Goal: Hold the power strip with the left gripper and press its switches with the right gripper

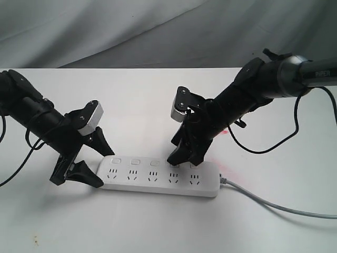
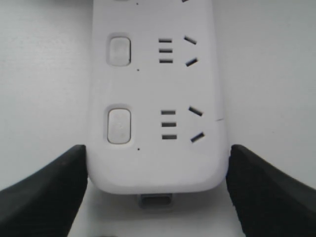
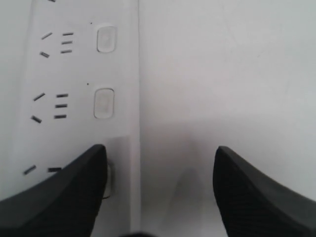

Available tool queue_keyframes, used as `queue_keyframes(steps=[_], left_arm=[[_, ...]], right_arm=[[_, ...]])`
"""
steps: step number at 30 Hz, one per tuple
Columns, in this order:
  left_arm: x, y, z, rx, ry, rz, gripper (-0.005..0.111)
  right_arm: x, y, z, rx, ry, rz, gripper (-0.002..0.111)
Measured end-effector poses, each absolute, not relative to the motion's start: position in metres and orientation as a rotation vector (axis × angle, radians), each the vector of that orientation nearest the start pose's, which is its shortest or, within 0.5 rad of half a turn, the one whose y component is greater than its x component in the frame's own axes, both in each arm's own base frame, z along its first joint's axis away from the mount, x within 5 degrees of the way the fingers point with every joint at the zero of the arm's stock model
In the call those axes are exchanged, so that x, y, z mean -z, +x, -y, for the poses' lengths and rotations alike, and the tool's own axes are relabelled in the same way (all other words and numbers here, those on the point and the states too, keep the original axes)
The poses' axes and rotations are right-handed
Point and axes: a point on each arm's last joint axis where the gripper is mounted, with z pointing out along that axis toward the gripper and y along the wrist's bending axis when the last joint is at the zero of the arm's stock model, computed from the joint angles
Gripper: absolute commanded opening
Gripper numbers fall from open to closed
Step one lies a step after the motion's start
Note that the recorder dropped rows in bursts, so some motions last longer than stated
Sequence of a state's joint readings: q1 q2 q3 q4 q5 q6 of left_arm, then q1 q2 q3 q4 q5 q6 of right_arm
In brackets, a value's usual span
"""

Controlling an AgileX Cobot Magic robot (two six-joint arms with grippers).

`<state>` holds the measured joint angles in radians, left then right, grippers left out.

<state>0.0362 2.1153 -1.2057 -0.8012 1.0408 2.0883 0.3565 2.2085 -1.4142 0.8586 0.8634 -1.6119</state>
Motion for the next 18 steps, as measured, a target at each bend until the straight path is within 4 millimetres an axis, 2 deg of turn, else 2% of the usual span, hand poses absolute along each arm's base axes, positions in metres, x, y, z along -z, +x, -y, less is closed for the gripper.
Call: queue_keyframes(steps=[7, 11, 18], left_arm=[[-0.105, 0.359, 0.043, 0.741, 1.824, -1.903, 0.002], [-0.105, 0.359, 0.043, 0.741, 1.826, -1.903, 0.002], [-0.105, 0.359, 0.043, 0.741, 1.826, -1.903, 0.002]], right_arm=[[-0.108, 0.369, -0.202, -0.707, -1.686, -2.054, 0.058], [-0.114, 0.371, -0.197, -0.729, -1.664, -2.015, 0.058], [-0.151, 0.374, -0.172, -0.743, -1.633, -1.953, 0.058]])
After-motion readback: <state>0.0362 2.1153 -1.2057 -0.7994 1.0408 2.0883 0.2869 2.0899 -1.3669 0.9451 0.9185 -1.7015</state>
